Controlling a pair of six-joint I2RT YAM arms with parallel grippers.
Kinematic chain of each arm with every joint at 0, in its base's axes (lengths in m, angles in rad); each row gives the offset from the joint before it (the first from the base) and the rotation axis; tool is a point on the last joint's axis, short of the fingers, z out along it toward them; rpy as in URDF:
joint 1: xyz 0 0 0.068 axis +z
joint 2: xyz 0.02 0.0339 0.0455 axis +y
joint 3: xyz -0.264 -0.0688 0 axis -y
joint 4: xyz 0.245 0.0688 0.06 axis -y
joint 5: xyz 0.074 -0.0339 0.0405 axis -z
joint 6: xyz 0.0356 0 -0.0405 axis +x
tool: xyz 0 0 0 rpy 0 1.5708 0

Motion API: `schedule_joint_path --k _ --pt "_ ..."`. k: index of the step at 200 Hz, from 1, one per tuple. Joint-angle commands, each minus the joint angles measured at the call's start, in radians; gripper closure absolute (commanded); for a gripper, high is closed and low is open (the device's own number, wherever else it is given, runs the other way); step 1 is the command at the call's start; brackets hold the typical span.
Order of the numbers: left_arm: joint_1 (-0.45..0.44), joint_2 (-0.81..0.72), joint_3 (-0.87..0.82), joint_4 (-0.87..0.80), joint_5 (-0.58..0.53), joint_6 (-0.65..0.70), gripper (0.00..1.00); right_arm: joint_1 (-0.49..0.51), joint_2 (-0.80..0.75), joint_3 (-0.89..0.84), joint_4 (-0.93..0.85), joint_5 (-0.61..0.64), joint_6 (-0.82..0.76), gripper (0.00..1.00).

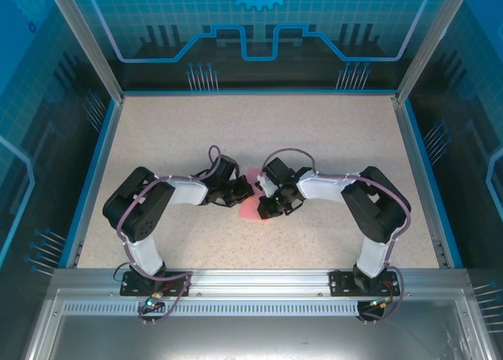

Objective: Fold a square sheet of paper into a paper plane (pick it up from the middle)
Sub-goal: Fold the triangle a second time at the center of the table.

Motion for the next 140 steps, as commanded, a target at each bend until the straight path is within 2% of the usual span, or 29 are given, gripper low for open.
schedule_joint_path --k 1,32,73,140 --pt "-0.004 0.086 -0.040 -0.187 -0.129 -0.016 1.00 -0.004 -0.026 -0.085 -0.187 -0.025 -0.038 0.95" --pt "-0.005 0.087 -0.037 -0.180 -0.123 -0.012 1.00 -0.040 -0.083 -0.135 -0.190 -0.021 -0.038 0.95" --pt "-0.007 0.074 -0.026 -0.149 -0.081 0.006 1.00 -0.065 -0.184 -0.047 -0.126 -0.057 -0.006 0.94" --pt "-0.016 0.048 -0.014 -0.135 -0.057 0.014 1.00 -0.049 -0.030 0.052 -0.046 -0.042 0.045 0.95"
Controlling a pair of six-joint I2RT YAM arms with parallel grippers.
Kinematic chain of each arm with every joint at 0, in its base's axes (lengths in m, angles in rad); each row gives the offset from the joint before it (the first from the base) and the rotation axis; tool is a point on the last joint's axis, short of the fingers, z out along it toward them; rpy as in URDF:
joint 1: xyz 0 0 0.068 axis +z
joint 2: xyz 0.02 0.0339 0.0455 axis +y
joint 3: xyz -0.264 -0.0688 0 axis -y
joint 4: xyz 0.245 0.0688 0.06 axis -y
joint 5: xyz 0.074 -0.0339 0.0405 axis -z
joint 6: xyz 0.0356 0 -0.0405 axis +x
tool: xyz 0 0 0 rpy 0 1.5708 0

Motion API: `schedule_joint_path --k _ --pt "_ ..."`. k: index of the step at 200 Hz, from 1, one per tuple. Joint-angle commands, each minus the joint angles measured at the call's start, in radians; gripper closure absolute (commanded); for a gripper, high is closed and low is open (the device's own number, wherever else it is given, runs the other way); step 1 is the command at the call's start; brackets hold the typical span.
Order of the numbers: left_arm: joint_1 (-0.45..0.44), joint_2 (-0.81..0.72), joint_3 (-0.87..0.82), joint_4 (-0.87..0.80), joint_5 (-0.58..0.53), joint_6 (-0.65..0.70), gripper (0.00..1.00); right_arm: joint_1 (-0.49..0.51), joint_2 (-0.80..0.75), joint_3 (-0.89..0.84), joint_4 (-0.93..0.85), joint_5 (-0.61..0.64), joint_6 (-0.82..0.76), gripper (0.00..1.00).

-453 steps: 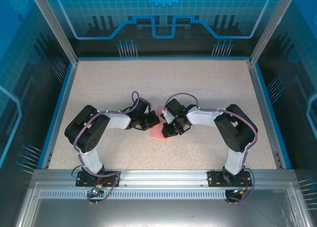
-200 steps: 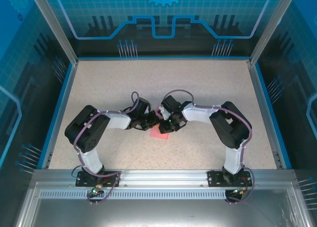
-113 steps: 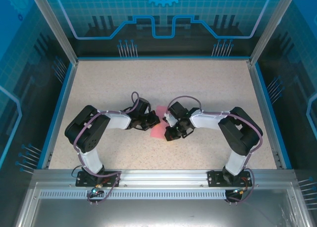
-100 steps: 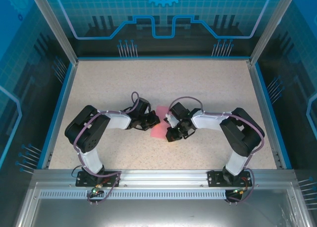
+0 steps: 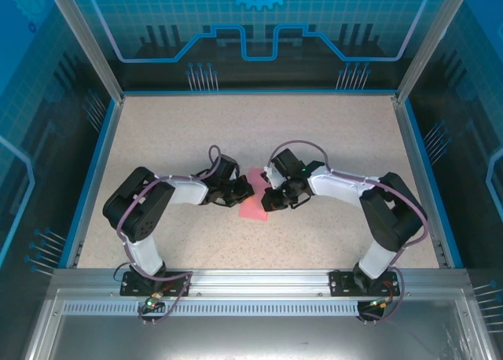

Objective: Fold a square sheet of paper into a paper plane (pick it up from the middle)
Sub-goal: Fold the triangle a second time at the center of the table.

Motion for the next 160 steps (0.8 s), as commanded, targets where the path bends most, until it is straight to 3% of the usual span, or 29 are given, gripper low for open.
schedule_joint_path --k 1,57,96,160 --pt "-0.014 0.049 -0.021 -0.127 -0.057 0.014 1.00 0.009 0.063 0.022 0.008 -0.001 0.027 0.95" --pt "-0.015 -0.027 -0.007 -0.050 0.009 0.037 1.00 0.021 0.139 0.024 -0.014 0.008 0.015 0.95" --pt "-0.046 -0.083 -0.032 0.002 0.064 0.049 0.95 0.022 0.146 0.012 -0.039 0.052 0.010 0.95" --pt "-0.085 -0.018 -0.053 -0.024 0.019 0.033 0.98 0.022 0.166 0.016 -0.054 0.067 0.013 0.95"
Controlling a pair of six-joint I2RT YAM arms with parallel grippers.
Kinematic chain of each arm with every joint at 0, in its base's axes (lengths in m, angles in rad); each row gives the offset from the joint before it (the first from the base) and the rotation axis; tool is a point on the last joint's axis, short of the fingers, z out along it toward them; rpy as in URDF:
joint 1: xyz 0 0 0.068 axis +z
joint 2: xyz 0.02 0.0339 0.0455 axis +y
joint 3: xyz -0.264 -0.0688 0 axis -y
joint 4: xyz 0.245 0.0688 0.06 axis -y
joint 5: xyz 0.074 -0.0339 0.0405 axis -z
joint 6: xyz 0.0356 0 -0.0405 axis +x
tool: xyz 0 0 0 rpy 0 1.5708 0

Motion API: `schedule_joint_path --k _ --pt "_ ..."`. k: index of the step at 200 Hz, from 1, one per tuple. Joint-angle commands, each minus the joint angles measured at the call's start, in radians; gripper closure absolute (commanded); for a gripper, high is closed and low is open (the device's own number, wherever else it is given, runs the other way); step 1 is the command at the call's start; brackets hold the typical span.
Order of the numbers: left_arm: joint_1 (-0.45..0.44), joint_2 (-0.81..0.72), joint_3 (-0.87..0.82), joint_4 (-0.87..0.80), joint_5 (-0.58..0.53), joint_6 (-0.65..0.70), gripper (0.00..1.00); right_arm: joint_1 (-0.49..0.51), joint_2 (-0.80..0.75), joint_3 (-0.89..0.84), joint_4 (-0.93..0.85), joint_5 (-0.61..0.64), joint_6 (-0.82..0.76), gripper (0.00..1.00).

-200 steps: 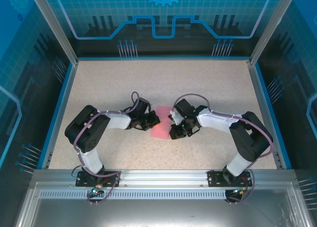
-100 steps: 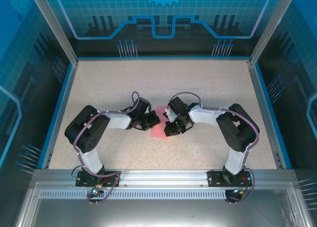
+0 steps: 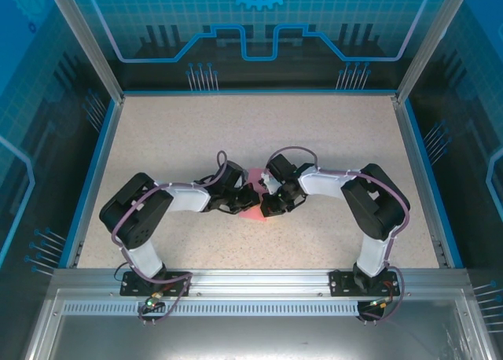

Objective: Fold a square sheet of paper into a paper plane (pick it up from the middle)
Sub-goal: Fold the triangle a second time at the center of the table.

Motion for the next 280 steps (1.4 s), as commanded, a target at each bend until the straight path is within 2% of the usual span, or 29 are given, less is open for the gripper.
schedule_joint_path --k 1,34,84,123,132,149,171,188,211,260,280 --pt "0.000 0.036 -0.009 -0.028 -0.018 0.020 0.98 0.009 0.041 0.000 -0.055 0.060 0.002 0.95" --pt "0.021 0.057 0.021 -0.112 -0.101 0.060 0.98 0.006 0.056 -0.010 -0.098 0.101 -0.011 0.95" --pt "0.159 0.072 0.093 -0.201 -0.106 0.186 0.95 -0.021 0.059 -0.061 -0.112 0.126 -0.036 0.96" --pt "0.220 0.063 0.130 -0.234 -0.098 0.231 0.91 -0.030 0.025 -0.028 -0.090 0.071 -0.021 0.94" --pt "0.219 0.040 0.133 -0.229 -0.084 0.228 0.87 -0.031 0.009 -0.003 -0.075 0.026 -0.008 0.92" --pt "0.219 -0.010 0.142 -0.228 -0.055 0.215 0.76 -0.047 -0.047 0.055 -0.045 -0.064 -0.005 0.82" --pt "0.220 -0.086 0.123 -0.229 -0.060 0.177 0.62 -0.126 -0.116 0.083 0.018 -0.153 0.020 0.68" --pt "0.219 -0.135 0.092 -0.234 -0.070 0.127 0.47 -0.174 -0.128 0.092 0.028 -0.161 0.005 0.59" --pt "0.218 -0.182 0.043 -0.206 -0.063 0.051 0.35 -0.201 -0.084 0.115 -0.015 -0.128 -0.058 0.51" --pt "0.206 -0.229 -0.046 -0.149 -0.020 -0.027 0.10 -0.196 0.047 0.181 -0.061 -0.142 -0.126 0.46" --pt "0.195 -0.236 -0.065 -0.124 -0.012 -0.037 0.05 -0.179 0.088 0.200 -0.082 -0.116 -0.143 0.46"
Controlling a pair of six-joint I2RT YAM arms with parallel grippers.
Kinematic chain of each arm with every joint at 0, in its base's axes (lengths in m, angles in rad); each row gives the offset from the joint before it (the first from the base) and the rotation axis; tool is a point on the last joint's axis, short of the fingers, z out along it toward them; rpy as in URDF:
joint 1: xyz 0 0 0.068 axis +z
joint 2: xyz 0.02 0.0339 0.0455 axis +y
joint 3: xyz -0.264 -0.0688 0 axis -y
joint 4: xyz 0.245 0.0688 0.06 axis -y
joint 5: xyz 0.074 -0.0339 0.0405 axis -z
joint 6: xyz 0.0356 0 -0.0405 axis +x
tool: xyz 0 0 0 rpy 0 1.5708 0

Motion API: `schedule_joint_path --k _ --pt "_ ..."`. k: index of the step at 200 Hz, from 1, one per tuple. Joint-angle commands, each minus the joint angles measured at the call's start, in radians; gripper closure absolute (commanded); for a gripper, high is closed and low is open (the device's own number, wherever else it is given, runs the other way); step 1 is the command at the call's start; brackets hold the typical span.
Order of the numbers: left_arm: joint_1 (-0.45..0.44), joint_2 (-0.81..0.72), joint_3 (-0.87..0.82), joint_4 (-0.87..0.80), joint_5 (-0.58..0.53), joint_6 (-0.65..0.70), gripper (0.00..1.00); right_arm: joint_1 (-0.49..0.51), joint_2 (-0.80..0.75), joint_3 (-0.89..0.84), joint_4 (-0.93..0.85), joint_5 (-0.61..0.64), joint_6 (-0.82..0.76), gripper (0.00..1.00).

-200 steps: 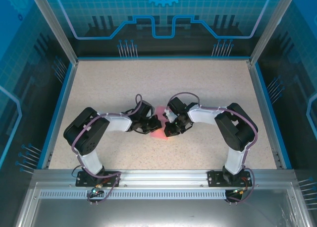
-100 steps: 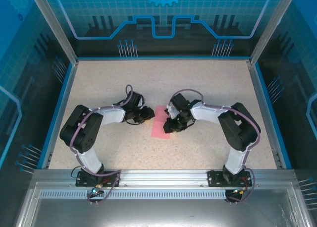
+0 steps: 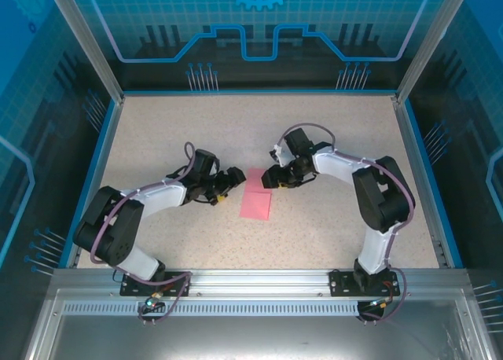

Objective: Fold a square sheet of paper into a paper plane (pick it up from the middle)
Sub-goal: Fold the triangle a second time at the center of the table, then turn over the paper at the center of the table.

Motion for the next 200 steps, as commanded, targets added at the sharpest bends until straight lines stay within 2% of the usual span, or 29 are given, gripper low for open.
schedule_joint_path --k 1,13,47,72,85,98,139,200 --pt "-0.014 -0.034 -0.027 0.045 0.032 -0.035 0.05 0.023 0.047 0.039 -0.056 -0.004 -0.050 0.46" --pt "-0.018 -0.034 -0.034 0.054 0.036 -0.037 0.03 0.027 0.055 0.037 -0.050 -0.011 -0.054 0.47" --pt "-0.034 -0.031 -0.038 0.070 0.054 -0.055 0.02 0.032 0.070 0.033 -0.050 -0.075 -0.075 0.58" --pt "-0.040 -0.020 -0.046 0.105 0.077 -0.090 0.04 0.037 0.083 0.033 -0.063 -0.100 -0.092 0.71" --pt "-0.044 -0.009 -0.045 0.123 0.096 -0.099 0.05 0.036 0.085 0.036 -0.072 -0.113 -0.098 0.81" --pt "-0.053 0.003 -0.046 0.144 0.109 -0.102 0.08 0.034 0.080 0.031 -0.071 -0.093 -0.092 0.85" --pt "-0.085 0.045 -0.048 0.229 0.152 -0.088 0.21 -0.002 0.038 -0.010 -0.023 -0.098 -0.058 0.91" --pt "-0.098 0.110 -0.025 0.267 0.172 -0.043 0.41 -0.033 0.021 -0.028 -0.013 -0.107 -0.047 0.91"
